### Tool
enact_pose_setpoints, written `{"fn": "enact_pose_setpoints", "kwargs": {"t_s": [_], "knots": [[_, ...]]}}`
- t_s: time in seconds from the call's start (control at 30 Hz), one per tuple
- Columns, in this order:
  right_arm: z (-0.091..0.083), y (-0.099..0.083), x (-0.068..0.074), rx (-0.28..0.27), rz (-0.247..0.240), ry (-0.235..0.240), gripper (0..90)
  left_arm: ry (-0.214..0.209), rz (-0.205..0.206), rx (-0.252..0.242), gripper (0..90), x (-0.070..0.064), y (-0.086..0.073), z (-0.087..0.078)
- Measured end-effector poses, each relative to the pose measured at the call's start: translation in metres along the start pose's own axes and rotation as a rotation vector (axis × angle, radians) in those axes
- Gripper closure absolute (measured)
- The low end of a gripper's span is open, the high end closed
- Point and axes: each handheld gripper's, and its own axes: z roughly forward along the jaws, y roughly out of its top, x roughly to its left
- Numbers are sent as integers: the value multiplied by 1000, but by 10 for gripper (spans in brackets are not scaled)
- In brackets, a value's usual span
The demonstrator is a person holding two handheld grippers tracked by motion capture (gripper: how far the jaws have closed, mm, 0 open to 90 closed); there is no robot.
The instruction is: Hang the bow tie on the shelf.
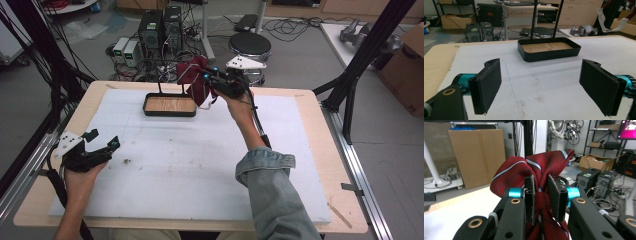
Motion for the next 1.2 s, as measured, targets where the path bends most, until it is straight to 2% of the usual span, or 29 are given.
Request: {"fn": "enact_pose_setpoints", "kwargs": {"t_s": [0.07,0.13,0.2,0.4,0.63,0.7,0.9,1.0,1.1,1.2], "knots": [[11,0,-2,14,5,-4,763,1,2,2,182,0,0,0],[15,1,-3,24,2,-14,763,1,3,1,182,0,-1,0],[21,1,-2,10,-2,-12,763,2,-1,1,182,1,-1,0],[37,-1,-2,32,-3,-21,763,2,-5,1,182,2,-2,0],[59,8,-2,37,-26,-33,762,7,-10,3,183,4,-4,-1],[62,7,-3,42,-33,-45,762,8,-12,5,183,5,-4,-3],[69,-1,-17,76,-3,-92,762,11,-25,2,183,7,-5,-5],[68,-6,-25,106,6,-120,761,10,-17,5,183,7,-5,-5],[65,-9,-32,123,23,-131,759,11,-19,7,183,6,-6,-4],[63,-12,-36,141,19,-140,758,8,-19,10,183,6,-6,-4]]}}
